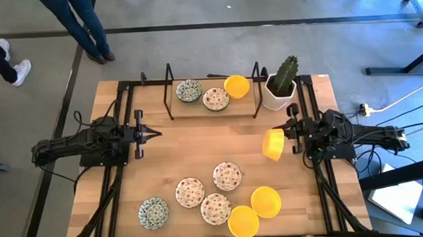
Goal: Pick & Place Mini bowls
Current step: Stack the yellow bowl on the yellow bowl on the shelf
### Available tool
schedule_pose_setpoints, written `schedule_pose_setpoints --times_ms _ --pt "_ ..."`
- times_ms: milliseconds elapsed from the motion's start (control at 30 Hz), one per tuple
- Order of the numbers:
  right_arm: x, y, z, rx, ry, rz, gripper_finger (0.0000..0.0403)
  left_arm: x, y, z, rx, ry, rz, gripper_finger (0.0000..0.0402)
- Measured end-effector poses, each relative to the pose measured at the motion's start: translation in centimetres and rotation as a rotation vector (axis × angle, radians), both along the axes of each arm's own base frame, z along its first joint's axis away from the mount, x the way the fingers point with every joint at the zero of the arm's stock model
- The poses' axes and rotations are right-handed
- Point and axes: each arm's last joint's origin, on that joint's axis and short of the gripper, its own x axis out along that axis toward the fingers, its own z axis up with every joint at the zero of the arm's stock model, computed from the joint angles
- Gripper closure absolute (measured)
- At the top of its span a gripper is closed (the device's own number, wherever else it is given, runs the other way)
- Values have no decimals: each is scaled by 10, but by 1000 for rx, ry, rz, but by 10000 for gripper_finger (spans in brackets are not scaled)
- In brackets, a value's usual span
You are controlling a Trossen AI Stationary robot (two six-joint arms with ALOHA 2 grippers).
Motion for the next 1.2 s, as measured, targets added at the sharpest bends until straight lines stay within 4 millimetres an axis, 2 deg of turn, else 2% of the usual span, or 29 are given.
schedule_pose_setpoints --times_ms 200,300,433,733,833,1000,1133,1200 --pt "1 0 24 -38 -103 -5 397 0 0 0 1 -1 0 397" --pt "10 -1 37 -51 -47 -23 399 0 0 1 7 -7 0 397" --pt "31 -6 61 -60 46 -122 400 0 0 1 7 -7 0 394" --pt "108 -20 141 -170 381 -313 401 0 0 1 8 -7 0 397" --pt "129 -26 176 -227 448 -425 401 0 0 1 8 -6 0 396" --pt "154 -37 225 -280 574 -583 401 0 0 1 9 -6 0 394" --pt "162 -53 267 -273 616 -650 401 0 0 1 9 -6 0 397" --pt "166 -63 280 -257 653 -686 401 0 0 1 9 -6 -1 397"
